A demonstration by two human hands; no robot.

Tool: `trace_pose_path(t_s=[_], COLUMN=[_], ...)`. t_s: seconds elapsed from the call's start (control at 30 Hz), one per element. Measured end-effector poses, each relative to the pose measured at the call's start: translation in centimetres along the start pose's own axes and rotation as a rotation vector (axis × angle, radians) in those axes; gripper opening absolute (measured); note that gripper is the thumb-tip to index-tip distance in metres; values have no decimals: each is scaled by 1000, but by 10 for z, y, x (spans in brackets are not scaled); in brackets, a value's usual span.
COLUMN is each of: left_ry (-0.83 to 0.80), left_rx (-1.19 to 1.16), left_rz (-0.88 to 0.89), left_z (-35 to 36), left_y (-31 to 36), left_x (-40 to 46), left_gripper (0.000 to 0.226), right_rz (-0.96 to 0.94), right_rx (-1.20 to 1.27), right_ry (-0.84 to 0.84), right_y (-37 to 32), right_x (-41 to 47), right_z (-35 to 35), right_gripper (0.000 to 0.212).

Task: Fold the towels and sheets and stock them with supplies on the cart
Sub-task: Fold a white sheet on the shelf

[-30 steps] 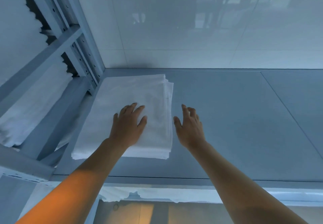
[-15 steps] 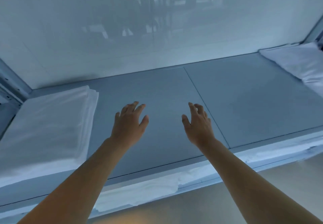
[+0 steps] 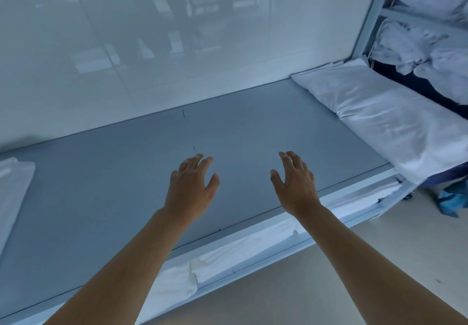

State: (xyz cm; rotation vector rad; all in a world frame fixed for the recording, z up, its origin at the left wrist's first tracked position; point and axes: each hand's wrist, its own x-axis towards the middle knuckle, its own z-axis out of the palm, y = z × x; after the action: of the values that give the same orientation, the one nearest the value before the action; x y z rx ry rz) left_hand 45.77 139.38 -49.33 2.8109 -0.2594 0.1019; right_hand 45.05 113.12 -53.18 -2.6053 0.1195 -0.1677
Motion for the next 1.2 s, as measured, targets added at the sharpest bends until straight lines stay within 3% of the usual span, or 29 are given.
trace_pose_path(t_s=[0.63,0.93,1.2], left_ry=[-21,-40,-119], left_rx=[-96,-129,-110], left_rz=[150,230,285], left_z=[91,157,221], left_y=[114,251,378], left_x=[98,164,216], left_gripper=[53,52,56], right_rz=[90,130,74], right_rx=[-8,-41,-135], right_ry=[92,109,-39], right_y=[130,271,402], right_x=[79,122,163], right_z=[-48,-115,-162], right_gripper=[57,59,60])
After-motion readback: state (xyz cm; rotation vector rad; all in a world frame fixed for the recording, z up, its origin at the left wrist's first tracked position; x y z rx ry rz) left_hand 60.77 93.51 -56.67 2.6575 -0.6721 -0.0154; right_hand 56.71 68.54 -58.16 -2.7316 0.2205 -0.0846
